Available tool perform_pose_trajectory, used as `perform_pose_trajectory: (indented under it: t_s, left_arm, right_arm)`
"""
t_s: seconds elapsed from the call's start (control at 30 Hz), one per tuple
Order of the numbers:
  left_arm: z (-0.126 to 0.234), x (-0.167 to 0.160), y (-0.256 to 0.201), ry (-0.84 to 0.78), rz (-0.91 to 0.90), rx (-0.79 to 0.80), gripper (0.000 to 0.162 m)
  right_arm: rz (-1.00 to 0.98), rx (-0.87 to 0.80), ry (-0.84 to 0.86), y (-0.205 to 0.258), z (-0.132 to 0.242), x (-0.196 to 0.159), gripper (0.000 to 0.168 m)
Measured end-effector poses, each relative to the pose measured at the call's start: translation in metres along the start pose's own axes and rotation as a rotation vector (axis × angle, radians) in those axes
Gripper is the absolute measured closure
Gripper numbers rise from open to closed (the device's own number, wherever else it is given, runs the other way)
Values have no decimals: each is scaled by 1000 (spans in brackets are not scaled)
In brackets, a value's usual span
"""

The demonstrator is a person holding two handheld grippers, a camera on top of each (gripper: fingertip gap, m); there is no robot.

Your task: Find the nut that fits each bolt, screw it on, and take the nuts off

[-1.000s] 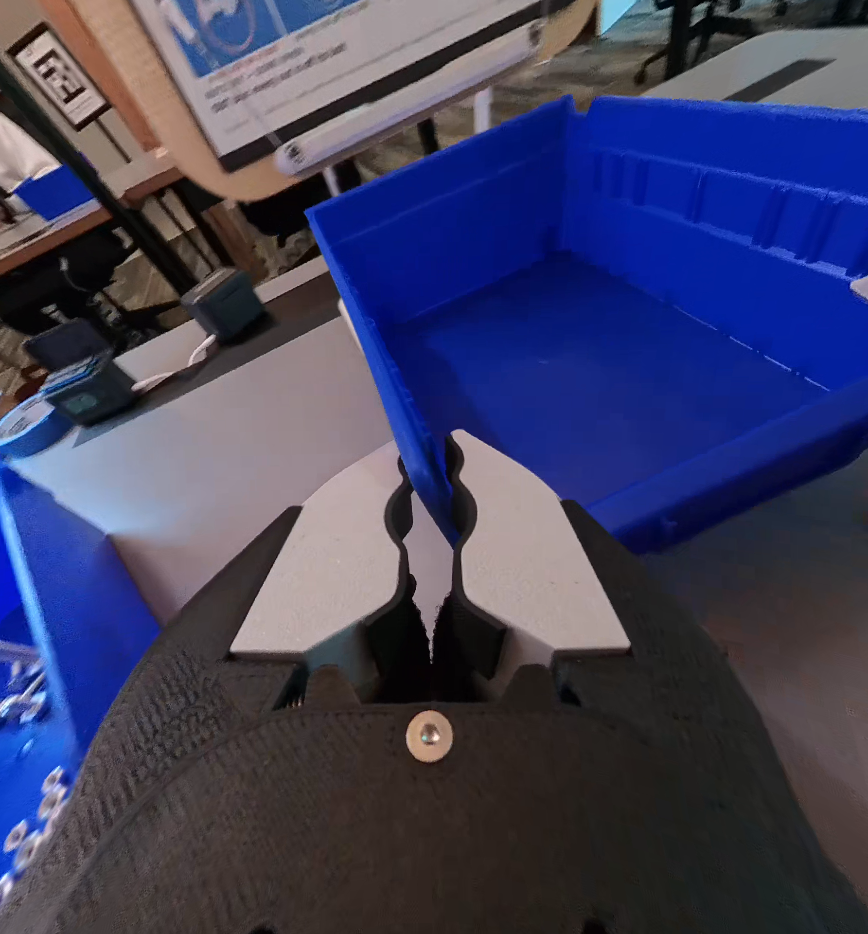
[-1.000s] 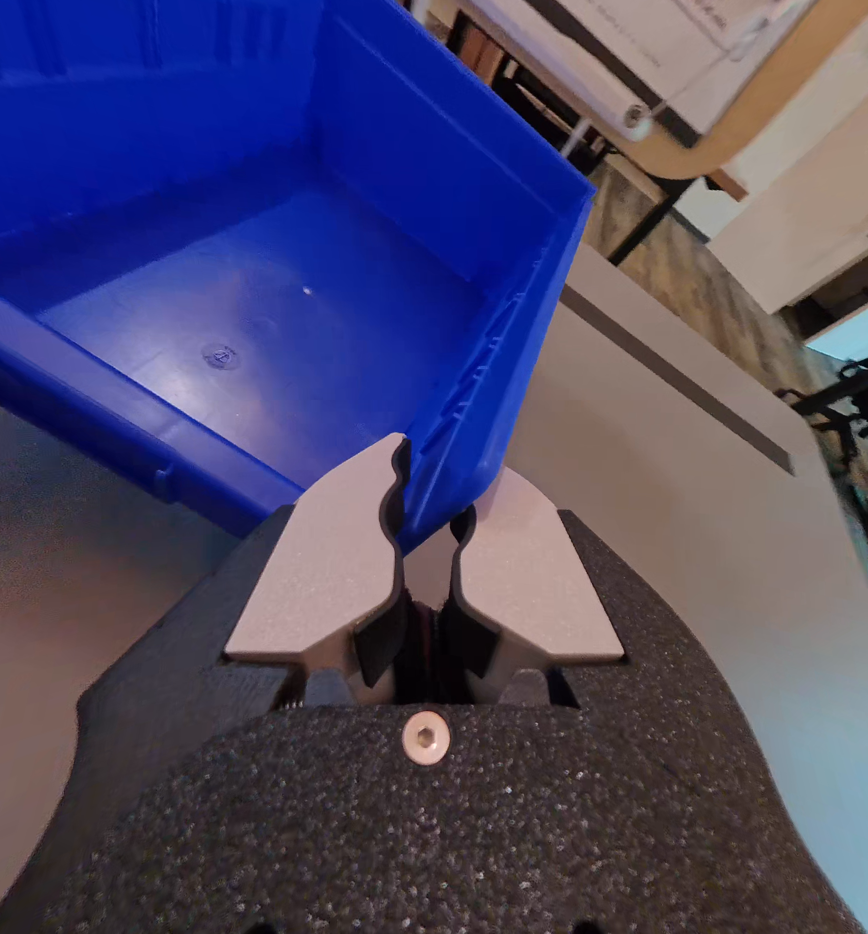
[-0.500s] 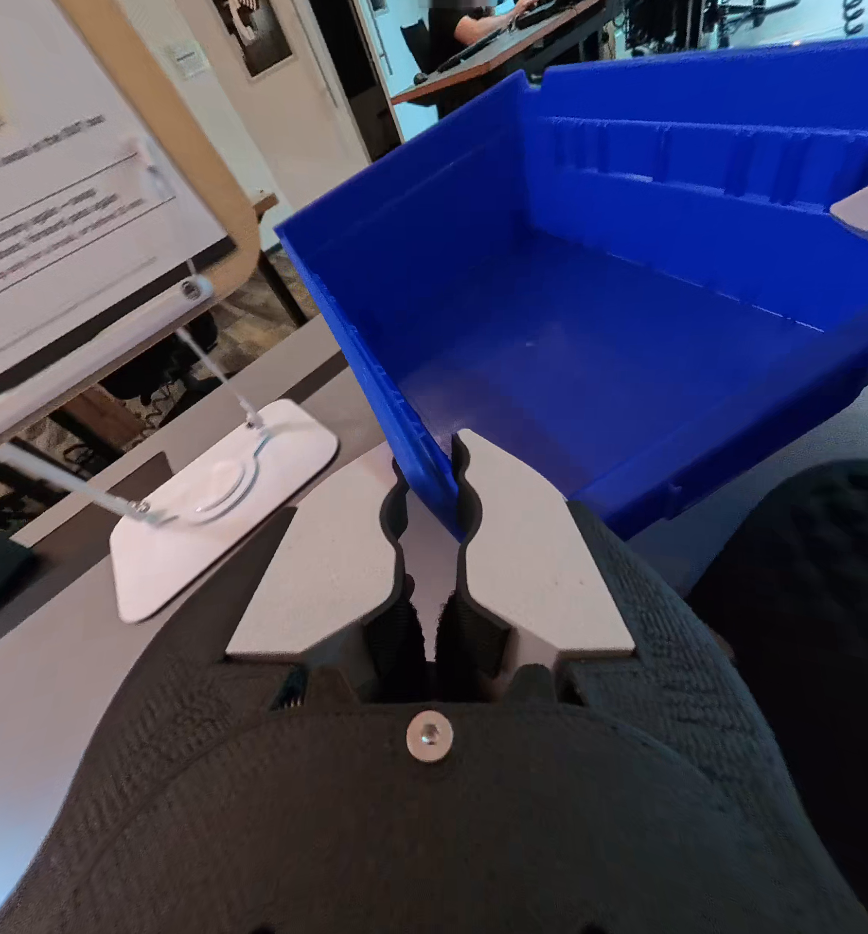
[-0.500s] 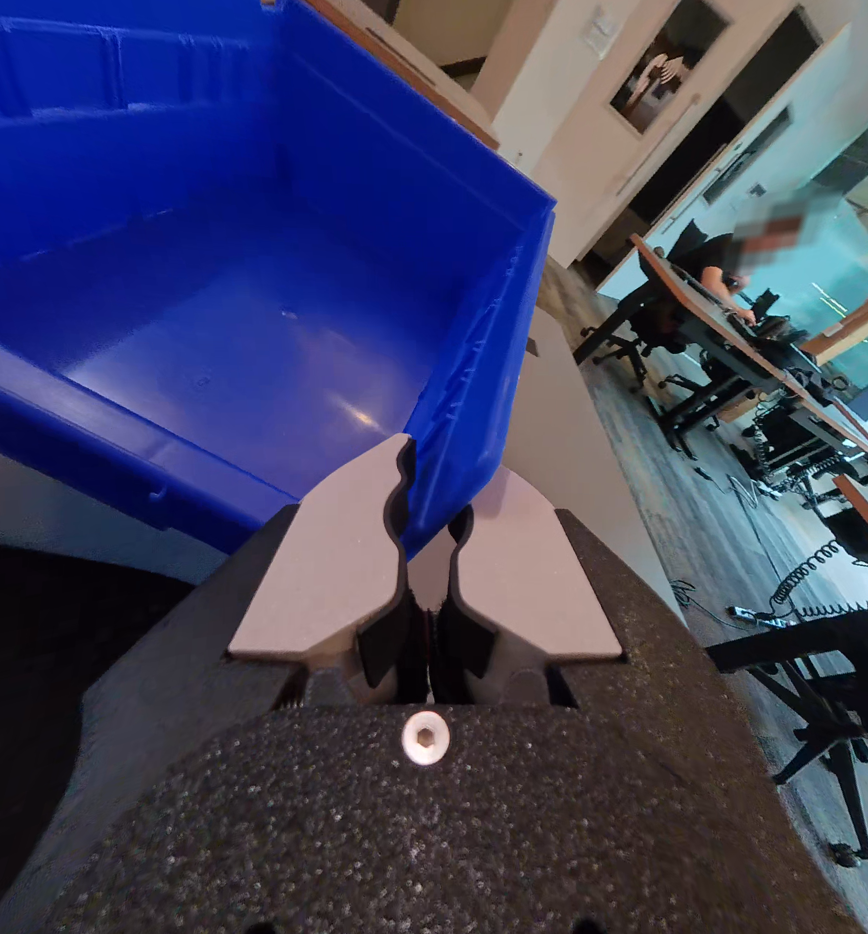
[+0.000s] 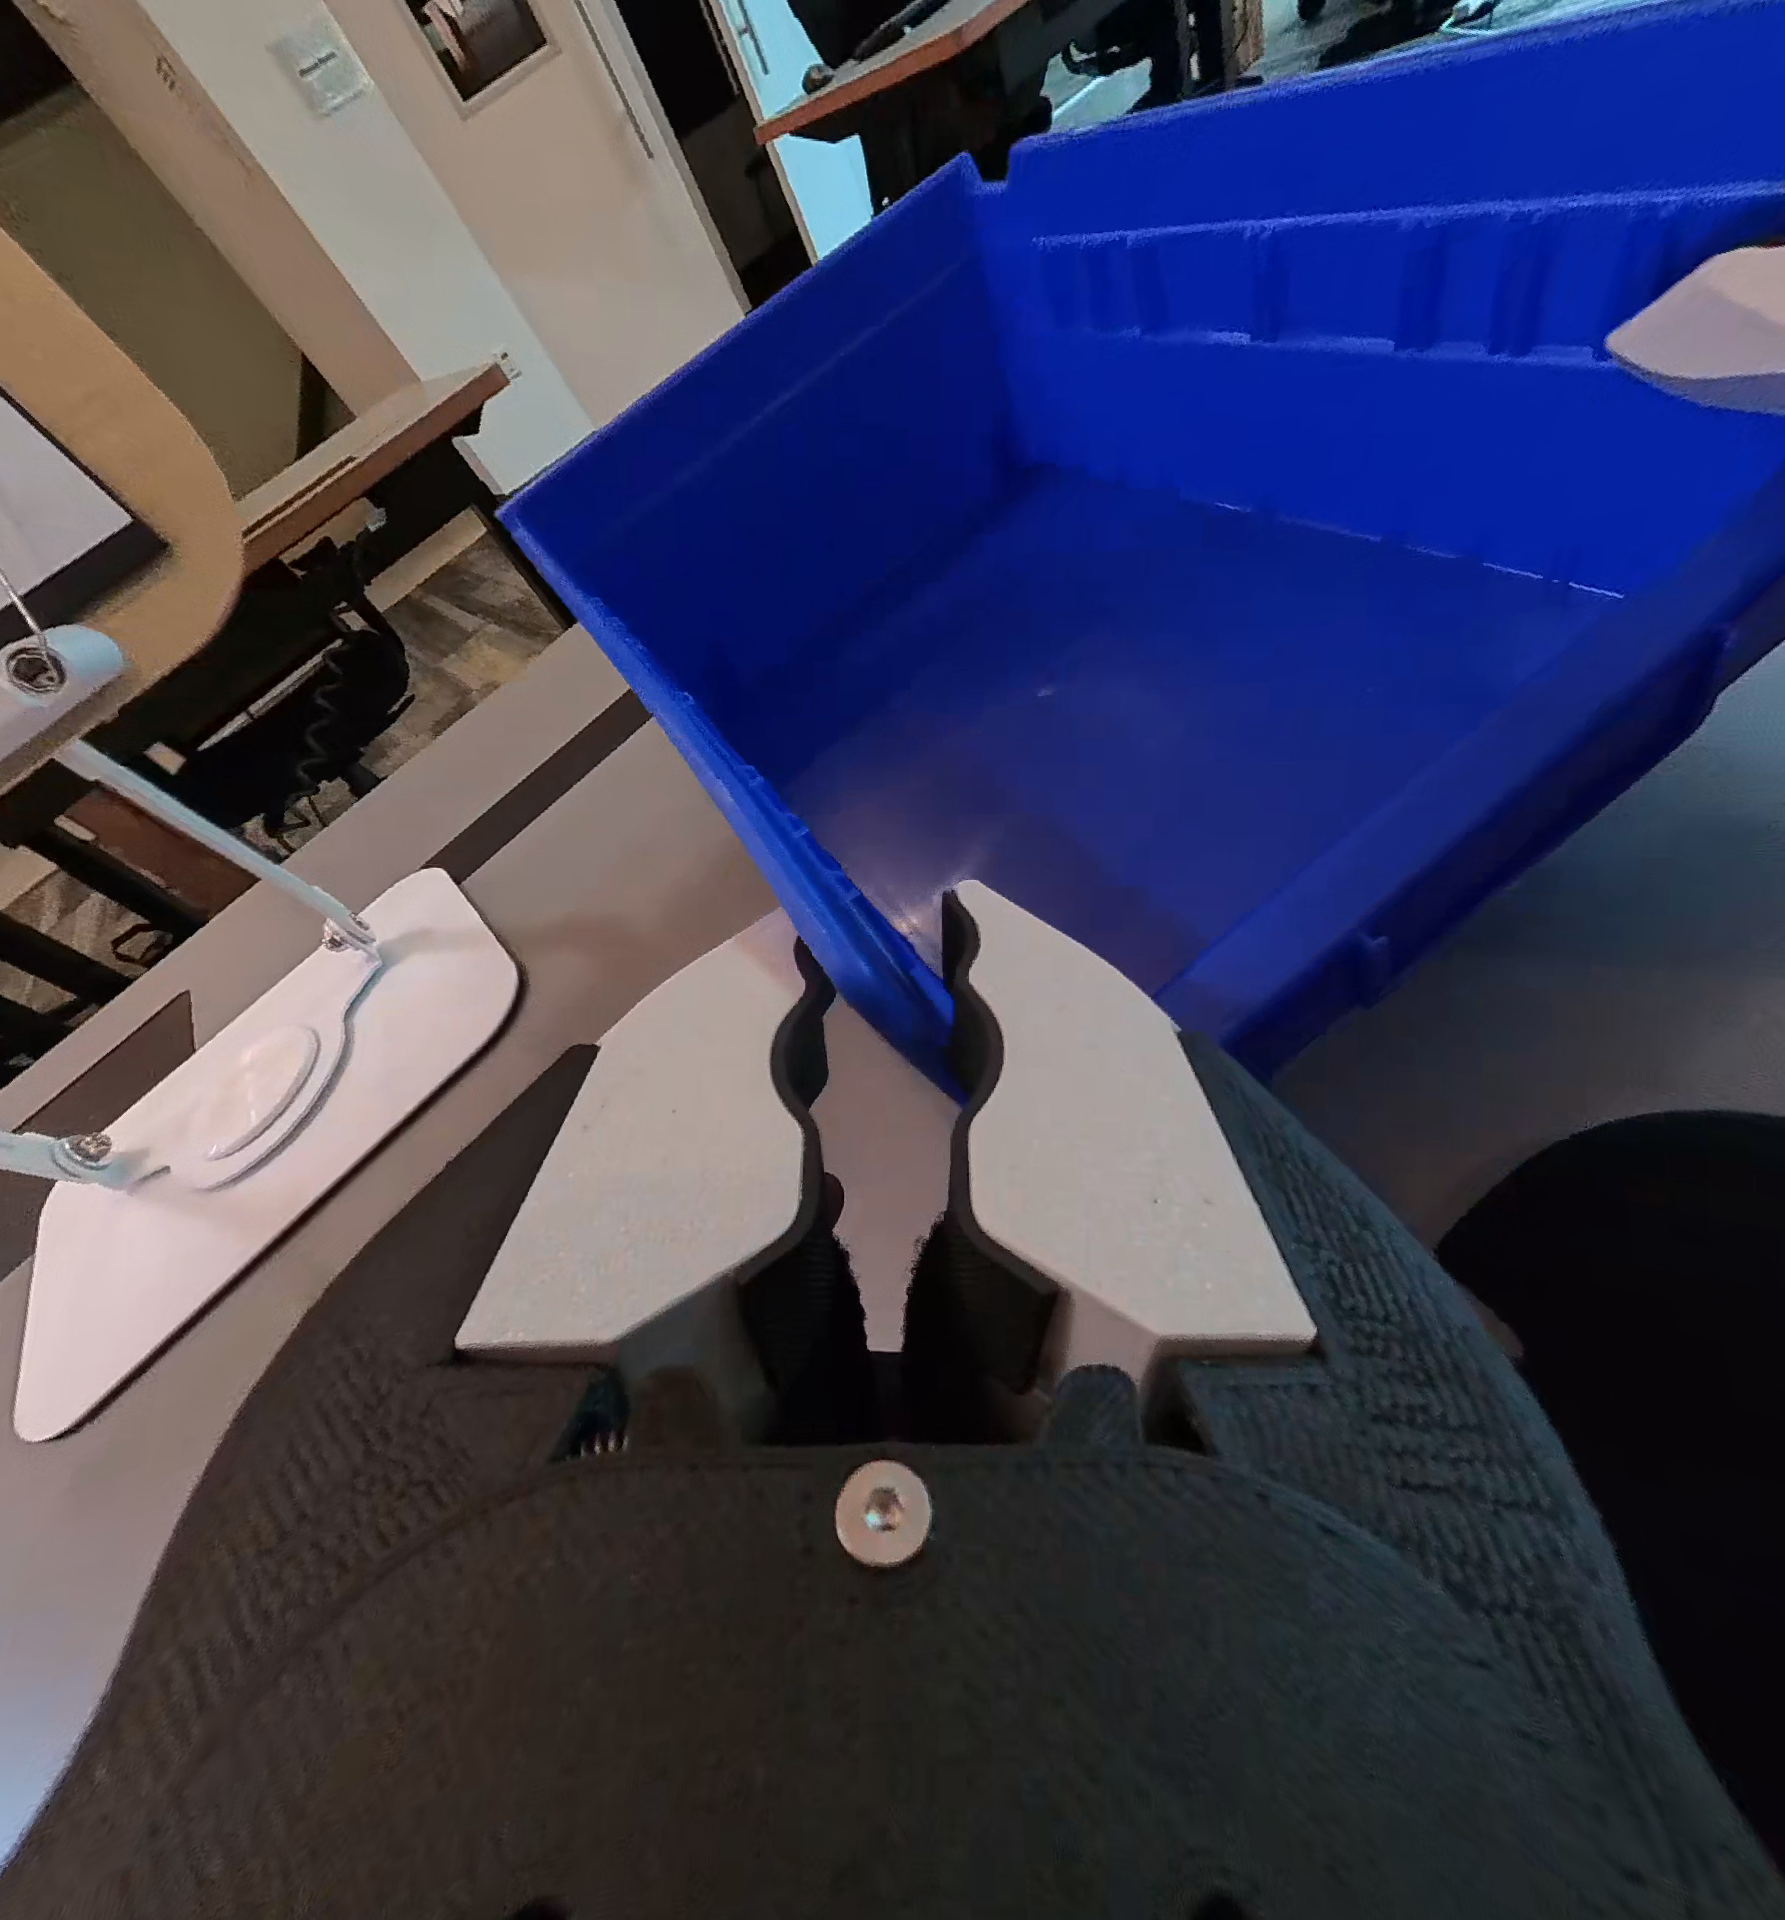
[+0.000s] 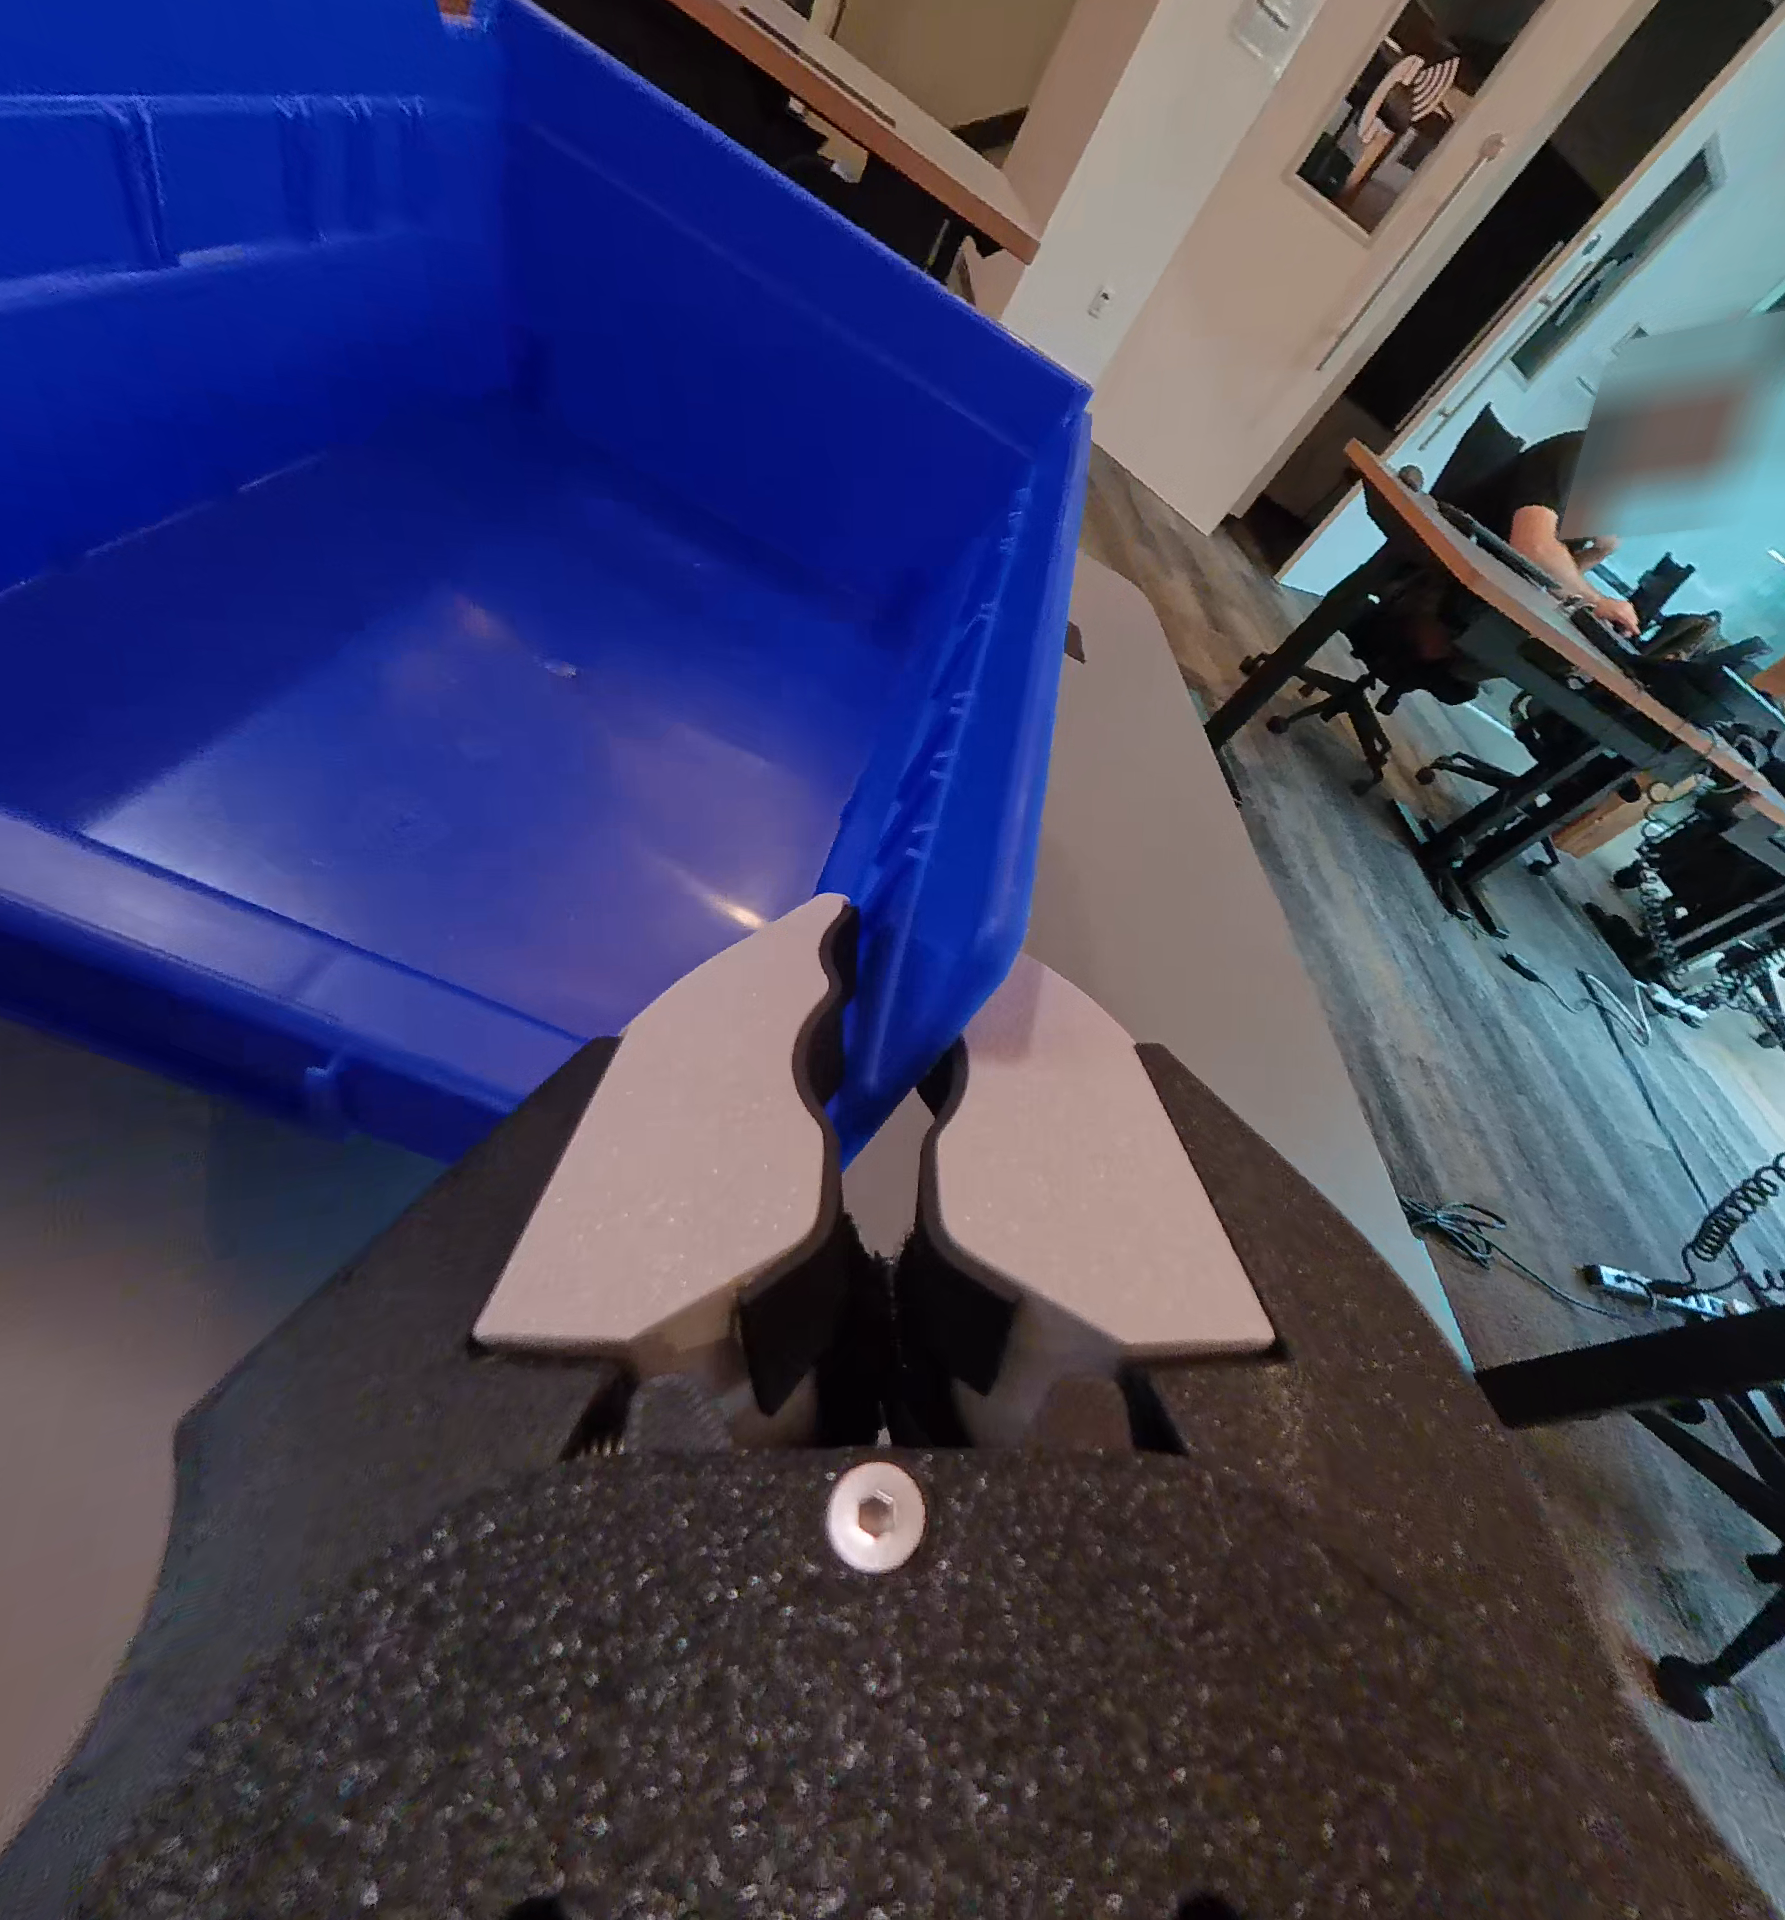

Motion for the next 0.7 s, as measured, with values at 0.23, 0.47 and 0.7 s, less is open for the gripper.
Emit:
perform_pose_trajectory:
  t_s: [0.23, 0.47, 0.7]
  left_arm:
    - [-6, -4, -16, 6, 22, -49, 136]
    - [-3, -4, -17, -13, 68, -149, 119]
    - [51, -10, 13, -176, 123, -127, 97]
  right_arm:
    - [21, 49, -12, -13, -14, -11, 159]
    - [-58, 123, -24, -19, -21, -28, 149]
    - [-245, 39, -175, -41, 19, -18, 78]
Point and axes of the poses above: each gripper's, where its closed fingertips meet, z back along the fingers, x out of its top, y = z × x across the jaws, the point moved 9 cm from there along z, back along the fingers, and after that the axes turned 7 degrees about y, right-handed, at the moved point
